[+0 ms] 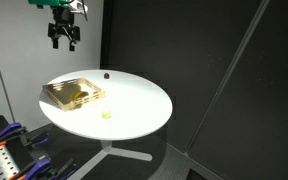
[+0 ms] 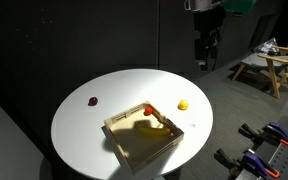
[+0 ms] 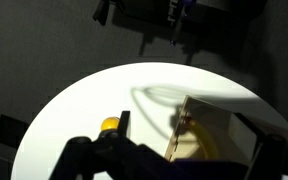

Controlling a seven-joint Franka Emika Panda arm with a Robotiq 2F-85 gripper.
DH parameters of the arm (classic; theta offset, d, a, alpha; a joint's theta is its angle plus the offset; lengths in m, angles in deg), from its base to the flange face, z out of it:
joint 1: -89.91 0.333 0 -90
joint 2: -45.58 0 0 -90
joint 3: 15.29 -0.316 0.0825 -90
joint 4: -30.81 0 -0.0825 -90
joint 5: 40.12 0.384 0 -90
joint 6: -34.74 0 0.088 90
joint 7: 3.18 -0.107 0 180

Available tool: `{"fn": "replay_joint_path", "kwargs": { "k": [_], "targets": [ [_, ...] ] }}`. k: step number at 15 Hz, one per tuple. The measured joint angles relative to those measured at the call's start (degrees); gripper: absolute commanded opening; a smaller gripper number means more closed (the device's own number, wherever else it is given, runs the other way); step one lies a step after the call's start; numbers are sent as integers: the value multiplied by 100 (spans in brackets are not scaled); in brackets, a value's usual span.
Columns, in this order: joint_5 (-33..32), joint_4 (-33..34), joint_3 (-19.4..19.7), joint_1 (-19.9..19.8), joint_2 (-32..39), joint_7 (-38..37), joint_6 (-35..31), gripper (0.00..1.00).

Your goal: Pick up the yellow toy from the table and put it in the tray

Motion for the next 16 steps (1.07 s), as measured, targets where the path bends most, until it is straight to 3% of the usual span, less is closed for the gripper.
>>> {"fn": "replay_joint_path", "kwargs": {
  "k": [8, 16],
  "targets": [
    [103, 38, 261, 14, 10, 53, -120, 100],
    [504, 38, 732, -31, -48, 579, -1061, 100]
  ]
}}
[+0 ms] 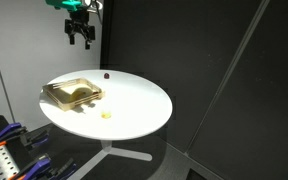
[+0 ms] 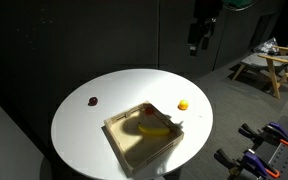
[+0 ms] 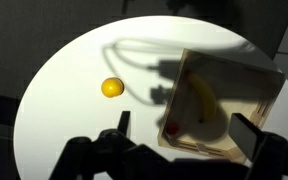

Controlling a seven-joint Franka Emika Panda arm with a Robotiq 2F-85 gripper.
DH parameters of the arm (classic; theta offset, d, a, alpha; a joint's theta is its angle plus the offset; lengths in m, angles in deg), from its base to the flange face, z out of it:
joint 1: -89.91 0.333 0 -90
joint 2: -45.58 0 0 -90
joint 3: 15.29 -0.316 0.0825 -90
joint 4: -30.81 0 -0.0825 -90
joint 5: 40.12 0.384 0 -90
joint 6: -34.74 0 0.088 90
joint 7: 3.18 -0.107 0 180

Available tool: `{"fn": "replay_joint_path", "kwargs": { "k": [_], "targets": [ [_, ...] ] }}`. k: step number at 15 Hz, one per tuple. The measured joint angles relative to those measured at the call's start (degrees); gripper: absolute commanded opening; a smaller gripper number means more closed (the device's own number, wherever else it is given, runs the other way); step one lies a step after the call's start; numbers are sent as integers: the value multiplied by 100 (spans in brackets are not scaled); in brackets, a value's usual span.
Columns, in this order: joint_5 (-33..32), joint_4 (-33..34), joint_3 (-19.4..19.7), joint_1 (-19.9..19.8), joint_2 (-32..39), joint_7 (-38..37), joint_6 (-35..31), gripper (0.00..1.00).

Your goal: Pick up the yellow toy from the table and put it in the tray

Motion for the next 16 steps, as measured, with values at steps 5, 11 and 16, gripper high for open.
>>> {"fn": "replay_joint_path", "kwargs": {
  "k": [5, 11, 16],
  "targets": [
    [0, -138, 197, -84, 40, 113, -609, 100],
    [0, -578, 339, -212, 317, 115, -1283, 100],
    [0, -745, 454, -350, 727, 173, -1650, 100]
  ]
}}
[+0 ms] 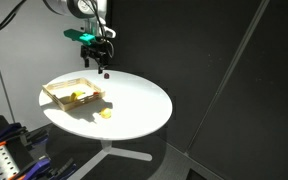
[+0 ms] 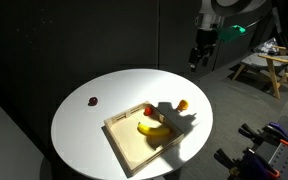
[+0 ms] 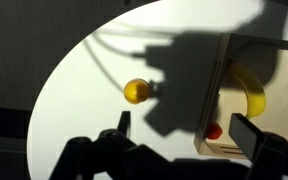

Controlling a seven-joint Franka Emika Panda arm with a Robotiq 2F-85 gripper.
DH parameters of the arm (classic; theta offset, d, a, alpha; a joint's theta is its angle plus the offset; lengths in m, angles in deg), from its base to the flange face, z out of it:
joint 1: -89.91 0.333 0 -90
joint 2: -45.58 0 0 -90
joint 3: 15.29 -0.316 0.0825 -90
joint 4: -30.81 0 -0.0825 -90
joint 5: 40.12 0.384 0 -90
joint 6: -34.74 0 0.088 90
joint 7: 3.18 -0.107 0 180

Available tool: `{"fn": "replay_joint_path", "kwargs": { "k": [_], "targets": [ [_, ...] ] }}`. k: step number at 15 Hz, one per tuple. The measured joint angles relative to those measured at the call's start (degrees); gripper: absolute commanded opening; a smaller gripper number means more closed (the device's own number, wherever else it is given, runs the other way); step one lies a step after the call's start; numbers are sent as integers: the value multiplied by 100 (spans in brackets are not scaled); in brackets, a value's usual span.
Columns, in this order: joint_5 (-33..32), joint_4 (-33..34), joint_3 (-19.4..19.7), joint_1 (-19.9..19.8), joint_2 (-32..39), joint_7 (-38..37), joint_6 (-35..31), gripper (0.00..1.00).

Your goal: Pick up the yellow toy from the table and put it in the tray

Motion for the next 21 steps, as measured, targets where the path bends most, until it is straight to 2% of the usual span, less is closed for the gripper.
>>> {"fn": "replay_joint_path", "kwargs": {
  "k": [7, 14, 21],
  "targets": [
    [-6, -32, 165, -178, 661, 273, -508, 100],
    [-108, -12, 280, -309, 1455, 291, -1302, 100],
    [-133, -3, 289, -309, 1601, 289, -1383, 100]
  ]
}}
